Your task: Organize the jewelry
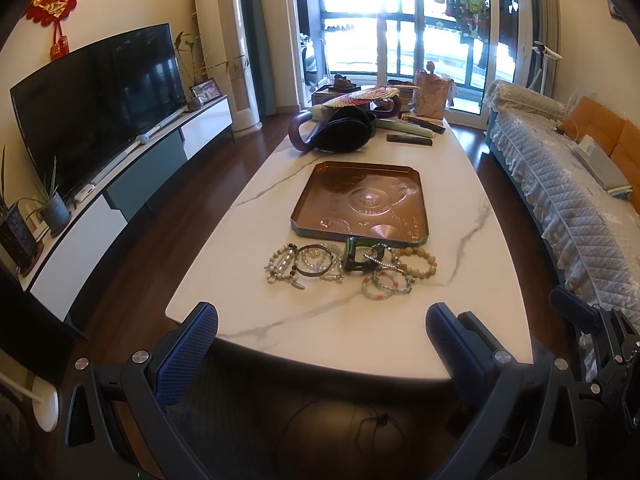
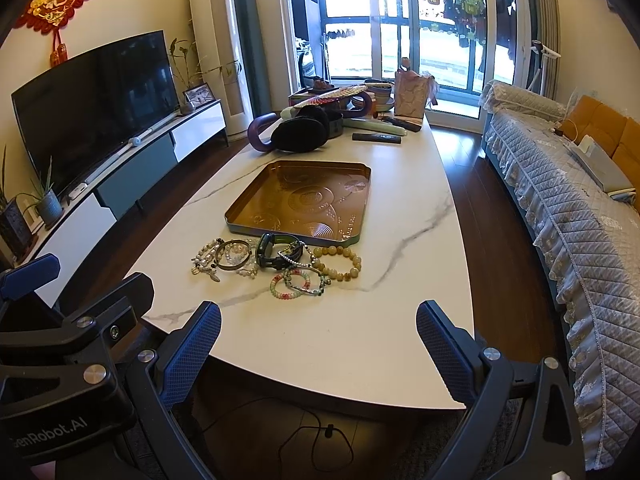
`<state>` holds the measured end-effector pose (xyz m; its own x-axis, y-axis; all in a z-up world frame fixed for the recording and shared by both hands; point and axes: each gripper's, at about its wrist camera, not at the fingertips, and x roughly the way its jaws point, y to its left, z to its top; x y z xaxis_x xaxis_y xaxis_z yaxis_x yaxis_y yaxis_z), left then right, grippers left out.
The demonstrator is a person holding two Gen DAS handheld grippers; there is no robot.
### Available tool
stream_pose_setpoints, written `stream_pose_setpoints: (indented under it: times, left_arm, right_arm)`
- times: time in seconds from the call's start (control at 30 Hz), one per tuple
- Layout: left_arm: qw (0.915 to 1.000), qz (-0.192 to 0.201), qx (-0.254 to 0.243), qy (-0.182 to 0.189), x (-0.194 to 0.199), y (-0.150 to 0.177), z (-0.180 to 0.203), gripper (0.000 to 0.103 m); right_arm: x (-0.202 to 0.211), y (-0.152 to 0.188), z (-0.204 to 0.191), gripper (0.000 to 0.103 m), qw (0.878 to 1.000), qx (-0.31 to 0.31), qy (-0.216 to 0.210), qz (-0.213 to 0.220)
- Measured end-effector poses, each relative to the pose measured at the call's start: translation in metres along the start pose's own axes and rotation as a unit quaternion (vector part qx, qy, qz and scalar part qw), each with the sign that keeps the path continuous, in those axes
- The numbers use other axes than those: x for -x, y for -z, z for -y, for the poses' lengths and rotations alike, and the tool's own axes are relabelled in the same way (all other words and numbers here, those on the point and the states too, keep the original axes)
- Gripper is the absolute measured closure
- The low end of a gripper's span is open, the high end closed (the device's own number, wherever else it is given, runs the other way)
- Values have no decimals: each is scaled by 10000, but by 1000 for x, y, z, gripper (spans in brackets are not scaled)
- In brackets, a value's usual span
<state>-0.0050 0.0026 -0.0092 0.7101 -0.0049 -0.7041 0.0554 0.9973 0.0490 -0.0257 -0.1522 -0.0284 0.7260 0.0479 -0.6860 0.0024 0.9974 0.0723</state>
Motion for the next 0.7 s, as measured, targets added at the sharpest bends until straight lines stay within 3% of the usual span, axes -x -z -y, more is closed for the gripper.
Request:
stream_pose_setpoints:
  times: [0.7]
  left_arm:
    - [10000,-6,-41,19,-3,0,6,0]
  right_arm:
    - [-3,-1,0,6,10000,-12,-22,-8]
